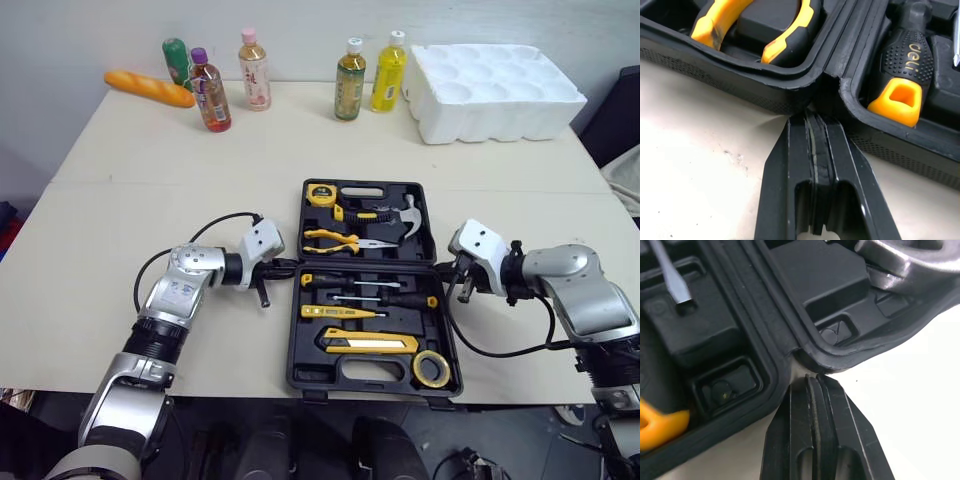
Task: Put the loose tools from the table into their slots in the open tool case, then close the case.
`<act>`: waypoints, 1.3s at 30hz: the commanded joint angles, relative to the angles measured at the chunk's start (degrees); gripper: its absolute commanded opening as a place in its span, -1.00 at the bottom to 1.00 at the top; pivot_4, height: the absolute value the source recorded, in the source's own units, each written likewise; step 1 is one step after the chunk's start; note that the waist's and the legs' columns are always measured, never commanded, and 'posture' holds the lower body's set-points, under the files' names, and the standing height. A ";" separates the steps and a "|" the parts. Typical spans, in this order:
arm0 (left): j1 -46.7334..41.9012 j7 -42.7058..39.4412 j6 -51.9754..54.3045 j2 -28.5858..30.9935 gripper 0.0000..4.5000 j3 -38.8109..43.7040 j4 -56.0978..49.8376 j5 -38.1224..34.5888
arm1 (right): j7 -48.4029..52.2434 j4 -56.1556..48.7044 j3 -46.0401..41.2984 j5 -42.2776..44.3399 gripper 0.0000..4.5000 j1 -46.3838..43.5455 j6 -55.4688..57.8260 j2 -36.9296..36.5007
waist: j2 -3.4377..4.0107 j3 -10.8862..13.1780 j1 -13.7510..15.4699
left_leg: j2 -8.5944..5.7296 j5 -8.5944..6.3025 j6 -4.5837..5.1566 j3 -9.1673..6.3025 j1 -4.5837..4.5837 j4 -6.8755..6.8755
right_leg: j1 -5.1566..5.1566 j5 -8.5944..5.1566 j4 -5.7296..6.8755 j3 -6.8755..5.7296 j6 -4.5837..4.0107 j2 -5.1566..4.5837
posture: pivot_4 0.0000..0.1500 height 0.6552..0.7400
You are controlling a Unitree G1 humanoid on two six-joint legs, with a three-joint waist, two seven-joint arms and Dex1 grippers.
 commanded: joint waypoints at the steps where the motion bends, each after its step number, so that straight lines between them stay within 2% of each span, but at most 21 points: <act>1: 1.97 -1.79 3.78 4.78 -0.40 3.72 -3.96 -2.42 | 1.34 -2.70 -4.57 2.12 -1.00 1.14 0.88 -3.59 | 0.00 0.00 -0.33 | 0.01 -0.01 -0.01 0.01 0.00 -0.02 | 0.00 0.00 -0.01 0.02 0.00 0.00 | 1.00 0.96; 4: 1.96 -2.57 15.10 8.05 0.25 7.68 -8.98 -7.87 | 3.19 -5.55 -8.54 7.41 -0.57 1.93 8.64 -5.97 | 0.00 0.00 -0.46 | 0.04 0.00 -0.02 0.00 0.02 -0.02 | 0.00 0.00 0.01 0.01 0.00 -0.01 | 1.00 0.96; 7: -0.29 0.62 24.49 8.33 0.90 9.54 -12.11 -10.18 | 4.17 -7.59 -10.99 12.20 0.10 0.26 16.07 -7.17 | 0.00 0.00 -0.33 | 0.04 0.00 -0.02 -0.05 -0.01 -0.01 | 0.02 0.00 0.01 0.05 0.00 -0.06 | 1.00 0.96; 8: -1.36 2.67 26.56 7.76 1.00 9.57 -12.36 -9.91 | 4.02 -7.59 -10.93 12.74 0.33 -0.73 17.43 -7.34 | 0.00 0.00 -0.12 | 0.04 0.00 -0.02 -0.10 0.00 0.01 | 0.06 0.00 0.00 0.08 0.00 -0.06 | 1.00 0.96; 10: -3.33 5.23 31.65 6.44 1.00 9.72 -12.56 -10.81 | 3.53 -7.03 -9.87 12.86 0.81 -2.46 19.21 -7.32 | 0.00 0.00 0.13 | 0.00 0.00 -0.01 -0.15 0.00 0.04 | 0.09 0.00 -0.01 0.20 0.00 -0.09 | 1.00 0.96; 11: -4.47 6.24 34.65 5.60 1.00 9.91 -12.42 -11.64 | 3.08 -6.50 -9.16 12.99 0.98 -3.61 20.61 -6.95 | 0.00 0.00 0.18 | -0.01 0.00 0.00 -0.19 0.00 0.04 | 0.11 0.00 -0.01 0.26 0.00 -0.10 | 1.00 0.96; 16: -11.70 14.66 44.69 -0.15 1.00 11.58 -5.78 -12.28 | -3.04 -1.37 -6.25 14.13 0.98 -13.40 33.66 -1.27 | 0.00 0.00 0.03 | -0.03 0.01 -0.01 -0.19 -0.04 0.05 | 0.08 0.00 0.01 0.31 0.00 -0.04 | 1.00 0.96; 22: -15.05 18.10 46.26 -3.93 1.00 11.31 -0.35 -12.75 | -10.79 6.40 -5.59 13.48 0.98 -20.29 42.08 4.68 | 0.00 0.00 -0.17 | -0.03 0.04 -0.05 -0.07 -0.10 -0.04 | -0.08 0.00 0.03 0.02 0.00 0.04 | 1.00 0.96; 33: -16.83 21.08 45.55 -6.38 1.00 7.65 4.42 -10.83 | -18.60 10.73 -4.42 12.29 0.98 -21.83 43.34 9.31 | 0.00 0.00 -0.04 | -0.11 0.05 -0.05 -0.04 -0.11 0.00 | -0.09 0.00 0.08 -0.01 0.00 0.11 | 1.00 0.96; 36: -16.55 21.02 44.71 -6.87 0.62 6.06 4.74 -10.36 | -20.08 12.15 -4.15 11.82 1.00 -21.40 42.87 9.88 | 0.00 0.00 -0.02 | -0.10 0.06 -0.07 -0.03 -0.07 0.00 | -0.08 0.00 0.12 0.00 0.00 0.12 | 1.00 0.96; 39: -16.04 20.93 46.17 -7.93 0.01 4.57 4.53 -10.40 | -20.35 12.56 -3.24 11.55 0.59 -20.41 42.08 9.63 | -0.02 -0.02 -0.05 | -0.11 0.06 -0.07 -0.03 -0.05 0.00 | -0.06 0.00 0.11 0.00 0.00 0.13 | 1.00 0.96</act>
